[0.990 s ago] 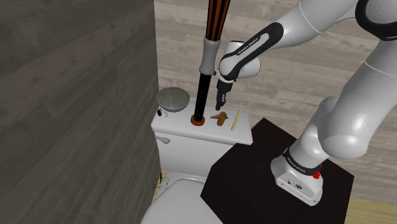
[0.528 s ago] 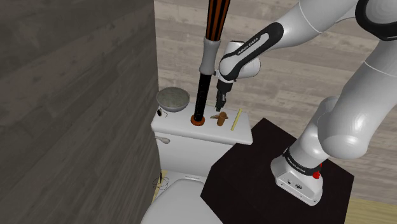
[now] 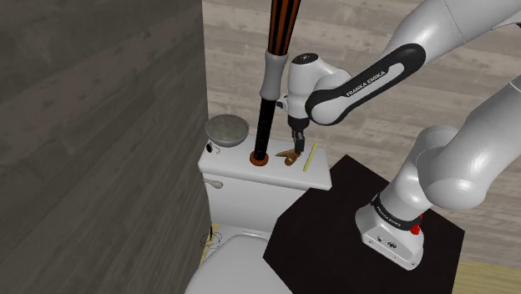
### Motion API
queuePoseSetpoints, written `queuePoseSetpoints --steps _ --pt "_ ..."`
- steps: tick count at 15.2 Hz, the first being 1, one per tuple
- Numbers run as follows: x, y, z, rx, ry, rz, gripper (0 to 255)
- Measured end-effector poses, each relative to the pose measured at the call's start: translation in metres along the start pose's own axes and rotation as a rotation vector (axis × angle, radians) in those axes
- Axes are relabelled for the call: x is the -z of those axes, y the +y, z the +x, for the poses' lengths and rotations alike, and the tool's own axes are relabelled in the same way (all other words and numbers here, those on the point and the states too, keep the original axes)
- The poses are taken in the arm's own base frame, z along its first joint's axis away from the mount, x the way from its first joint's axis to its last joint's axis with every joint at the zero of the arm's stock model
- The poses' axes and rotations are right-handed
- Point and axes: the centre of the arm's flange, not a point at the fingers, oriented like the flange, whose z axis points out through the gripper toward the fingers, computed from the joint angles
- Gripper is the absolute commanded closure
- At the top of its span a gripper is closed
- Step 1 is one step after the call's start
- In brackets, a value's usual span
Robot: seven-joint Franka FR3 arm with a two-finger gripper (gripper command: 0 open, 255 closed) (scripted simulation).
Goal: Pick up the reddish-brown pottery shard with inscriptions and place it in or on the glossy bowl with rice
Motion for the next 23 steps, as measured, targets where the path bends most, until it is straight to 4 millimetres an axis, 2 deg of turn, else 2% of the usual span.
queuePoseSetpoints --steps 7,13,14,23 --pt "-0.033 -0.005 -0.002 -0.001 -0.013 -0.015 0" --pt "-0.035 -0.004 -0.001 -0.001 -0.012 -0.015 0" --pt "-0.035 -0.004 -0.001 -0.001 -0.012 -0.015 255" --pt "-0.035 -0.004 -0.001 -0.001 -0.012 -0.015 255"
